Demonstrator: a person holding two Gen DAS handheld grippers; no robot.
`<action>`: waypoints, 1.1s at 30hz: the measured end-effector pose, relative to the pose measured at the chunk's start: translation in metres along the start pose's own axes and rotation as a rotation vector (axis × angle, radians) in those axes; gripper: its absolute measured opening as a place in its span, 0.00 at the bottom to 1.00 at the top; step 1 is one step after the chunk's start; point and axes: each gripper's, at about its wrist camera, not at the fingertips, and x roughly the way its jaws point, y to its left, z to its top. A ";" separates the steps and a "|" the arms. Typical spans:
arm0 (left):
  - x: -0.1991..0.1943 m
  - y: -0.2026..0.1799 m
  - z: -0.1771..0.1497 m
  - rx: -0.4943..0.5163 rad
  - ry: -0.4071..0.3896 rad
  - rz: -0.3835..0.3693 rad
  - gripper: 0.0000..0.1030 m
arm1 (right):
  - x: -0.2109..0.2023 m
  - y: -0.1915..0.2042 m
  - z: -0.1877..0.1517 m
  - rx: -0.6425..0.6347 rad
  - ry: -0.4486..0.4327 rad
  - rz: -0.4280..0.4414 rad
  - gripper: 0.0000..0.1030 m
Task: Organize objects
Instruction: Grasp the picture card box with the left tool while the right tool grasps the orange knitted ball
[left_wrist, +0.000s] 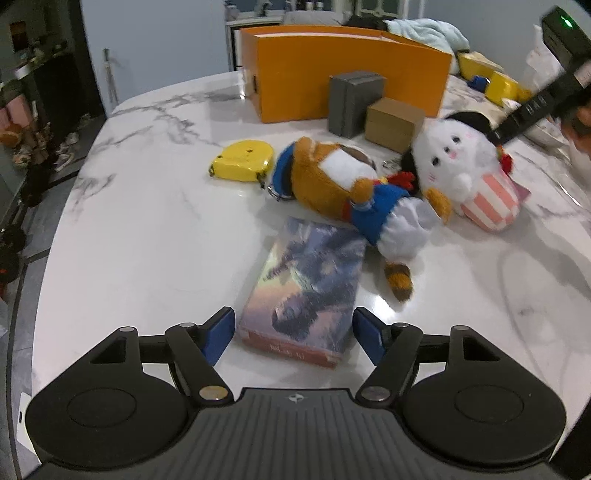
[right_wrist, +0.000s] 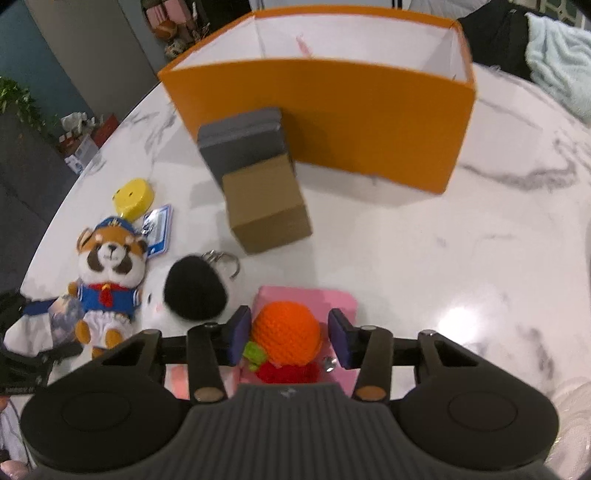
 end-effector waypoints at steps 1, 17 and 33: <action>0.001 0.000 0.001 -0.004 -0.007 -0.002 0.82 | 0.002 0.001 -0.001 -0.003 0.005 0.001 0.46; 0.012 -0.009 0.006 -0.001 -0.060 0.002 0.85 | -0.001 0.002 -0.001 -0.039 0.037 0.008 0.51; 0.016 -0.014 0.005 -0.032 -0.083 0.032 0.96 | 0.004 0.016 -0.007 -0.140 0.038 -0.024 0.43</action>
